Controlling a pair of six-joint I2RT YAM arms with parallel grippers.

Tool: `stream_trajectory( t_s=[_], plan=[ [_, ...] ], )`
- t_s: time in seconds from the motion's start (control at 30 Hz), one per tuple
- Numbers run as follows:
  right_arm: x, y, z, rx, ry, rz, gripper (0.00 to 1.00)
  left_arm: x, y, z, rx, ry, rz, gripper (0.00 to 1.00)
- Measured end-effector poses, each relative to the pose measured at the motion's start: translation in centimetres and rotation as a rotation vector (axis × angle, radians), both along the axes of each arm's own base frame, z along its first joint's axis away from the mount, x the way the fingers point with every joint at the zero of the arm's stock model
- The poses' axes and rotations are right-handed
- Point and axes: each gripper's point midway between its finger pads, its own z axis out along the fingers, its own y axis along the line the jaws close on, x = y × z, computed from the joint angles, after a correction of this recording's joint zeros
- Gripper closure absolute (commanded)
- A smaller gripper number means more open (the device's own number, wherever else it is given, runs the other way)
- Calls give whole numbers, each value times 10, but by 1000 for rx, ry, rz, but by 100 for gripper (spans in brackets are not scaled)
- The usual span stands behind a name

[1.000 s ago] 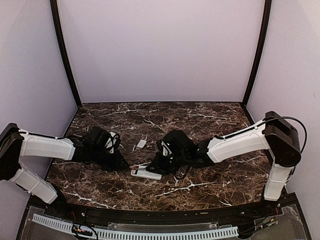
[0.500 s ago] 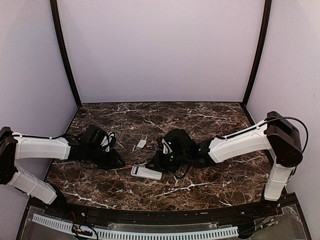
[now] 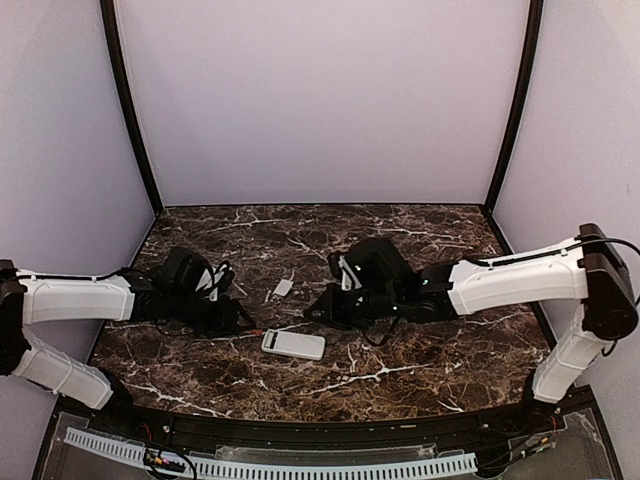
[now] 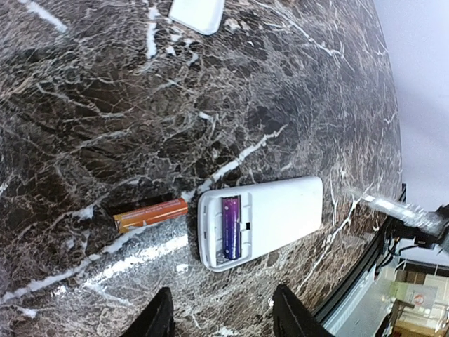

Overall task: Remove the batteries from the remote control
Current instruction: Remove the battery from the remote control without the battery cover, then adjust the remote control without the battery cover at the center of the board.

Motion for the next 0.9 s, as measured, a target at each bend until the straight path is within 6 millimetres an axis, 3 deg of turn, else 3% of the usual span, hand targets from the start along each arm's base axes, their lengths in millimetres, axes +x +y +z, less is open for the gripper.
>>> stream_trajectory(
  t_s=[0.17, 0.4, 0.53, 0.6, 0.8, 0.9],
  plan=[
    [6, -34, 22, -24, -52, -80, 100, 4, -13, 8, -30, -26, -65, 42],
    [7, -84, -11, -139, -30, -177, 100, 27, -64, 22, -22, -136, -230, 35],
    [7, -95, -14, -150, -30, -200, 100, 38, -103, 23, 1, -196, -328, 35],
    [7, -97, -10, -142, -37, -206, 100, 42, -113, 14, 16, -198, -351, 34],
    [6, -109, -6, -126, -50, -224, 100, 45, -107, -28, 104, -129, -344, 34],
    [6, -115, -8, -127, -52, -236, 100, 44, -103, -35, 127, -116, -338, 34]
  ],
)
